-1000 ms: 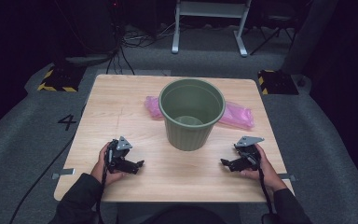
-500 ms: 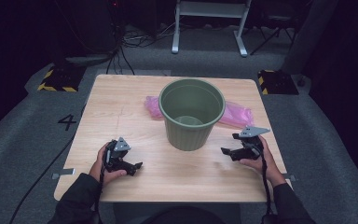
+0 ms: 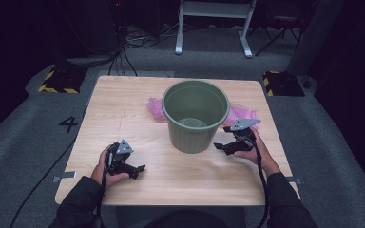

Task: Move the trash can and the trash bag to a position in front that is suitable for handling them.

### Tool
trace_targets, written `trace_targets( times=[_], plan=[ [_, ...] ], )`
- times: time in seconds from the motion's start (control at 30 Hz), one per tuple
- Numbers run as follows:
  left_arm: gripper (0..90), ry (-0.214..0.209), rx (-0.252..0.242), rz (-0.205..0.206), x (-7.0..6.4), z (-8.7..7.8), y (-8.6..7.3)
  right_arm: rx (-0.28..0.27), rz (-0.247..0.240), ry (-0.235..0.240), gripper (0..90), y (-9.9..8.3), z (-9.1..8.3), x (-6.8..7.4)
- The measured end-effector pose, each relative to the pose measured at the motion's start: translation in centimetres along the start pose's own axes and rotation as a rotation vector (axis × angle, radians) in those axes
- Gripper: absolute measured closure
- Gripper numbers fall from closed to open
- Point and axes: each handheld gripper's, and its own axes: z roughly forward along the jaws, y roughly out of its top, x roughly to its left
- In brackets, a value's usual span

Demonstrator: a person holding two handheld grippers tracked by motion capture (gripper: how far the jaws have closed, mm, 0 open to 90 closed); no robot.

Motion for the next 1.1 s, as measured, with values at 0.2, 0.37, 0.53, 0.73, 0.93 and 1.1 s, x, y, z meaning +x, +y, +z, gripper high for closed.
trace_targets(
  times=[0.2, 0.37, 0.53, 0.73, 0.93, 1.1],
  plan=[
    [0.0, 0.000, 0.002, 0.004, 0.0, 0.0, 0.0, -0.003, -0.033, 0.002, 17.2, 0.5, 1.1, 0.6],
    [0.0, -0.001, 0.002, 0.004, 0.1, 0.0, 0.1, -0.015, -0.036, 0.014, 16.5, 0.7, 1.8, 0.8],
    [0.0, 0.001, 0.002, 0.004, 0.1, 0.0, 0.1, -0.024, -0.032, 0.021, 16.6, 0.8, 2.0, 1.0],
    [0.0, 0.000, 0.002, 0.004, 0.1, 0.0, 0.1, -0.023, -0.046, 0.013, 17.0, 1.2, 2.5, 1.5],
    [0.0, 0.000, 0.003, 0.005, 0.1, 0.0, 0.1, -0.027, -0.058, 0.030, 17.8, 1.8, 3.3, 2.4],
    [0.0, -0.001, 0.003, 0.005, 0.1, 0.0, 0.1, -0.023, -0.061, 0.054, 18.3, 2.3, 4.3, 3.2]
  ],
)
